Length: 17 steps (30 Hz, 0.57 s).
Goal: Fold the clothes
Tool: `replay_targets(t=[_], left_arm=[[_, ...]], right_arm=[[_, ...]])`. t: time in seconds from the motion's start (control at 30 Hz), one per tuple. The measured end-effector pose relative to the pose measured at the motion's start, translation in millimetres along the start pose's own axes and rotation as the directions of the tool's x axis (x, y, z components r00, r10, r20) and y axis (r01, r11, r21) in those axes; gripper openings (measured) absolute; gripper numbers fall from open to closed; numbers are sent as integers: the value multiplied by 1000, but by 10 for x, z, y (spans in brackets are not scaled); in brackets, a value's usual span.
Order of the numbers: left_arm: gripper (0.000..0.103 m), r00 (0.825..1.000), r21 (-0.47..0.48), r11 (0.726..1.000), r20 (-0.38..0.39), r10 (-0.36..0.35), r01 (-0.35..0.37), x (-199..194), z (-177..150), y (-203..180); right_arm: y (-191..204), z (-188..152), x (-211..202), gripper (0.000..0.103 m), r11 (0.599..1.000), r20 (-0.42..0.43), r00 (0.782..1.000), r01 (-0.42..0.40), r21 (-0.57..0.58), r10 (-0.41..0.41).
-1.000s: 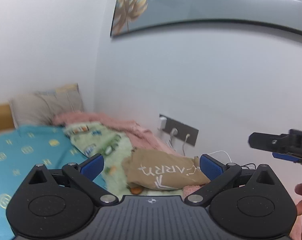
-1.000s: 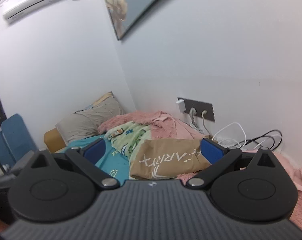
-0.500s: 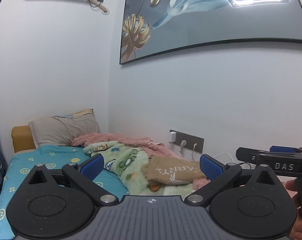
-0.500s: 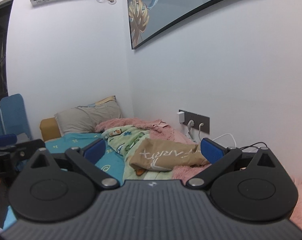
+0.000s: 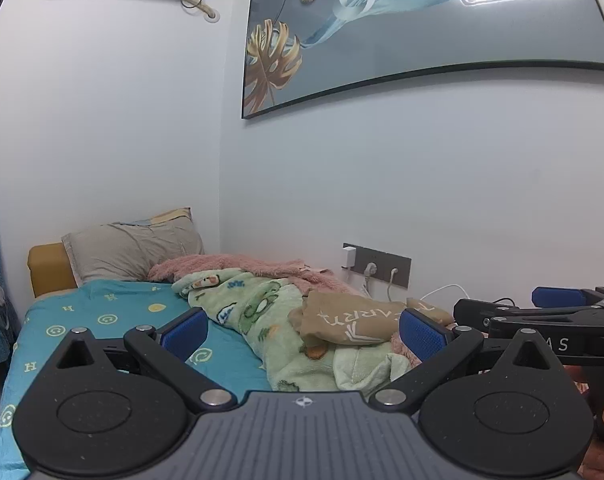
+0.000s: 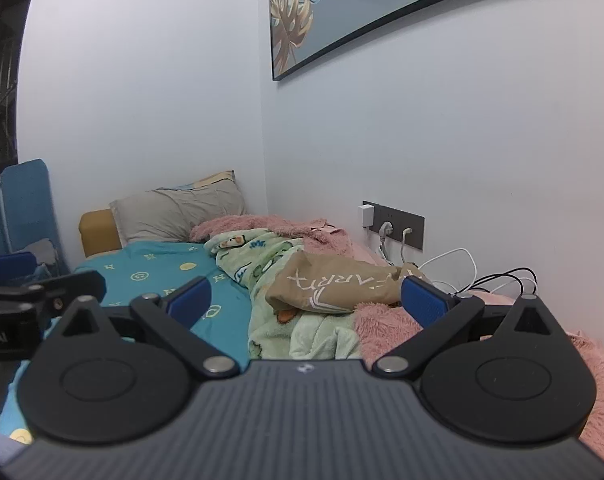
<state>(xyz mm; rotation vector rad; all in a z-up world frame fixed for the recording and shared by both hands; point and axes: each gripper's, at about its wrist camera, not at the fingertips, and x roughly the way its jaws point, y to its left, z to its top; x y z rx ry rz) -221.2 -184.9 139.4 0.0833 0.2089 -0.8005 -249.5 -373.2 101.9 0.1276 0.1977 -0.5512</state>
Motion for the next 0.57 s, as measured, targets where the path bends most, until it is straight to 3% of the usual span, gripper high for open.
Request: replay_targets(t=[0.57], left_arm=[[103,999,-14,999,-19,29,-29,46,-38,1]], right_arm=[[-34,-63,-75,103,1000,-18,1000,5,12,-5]])
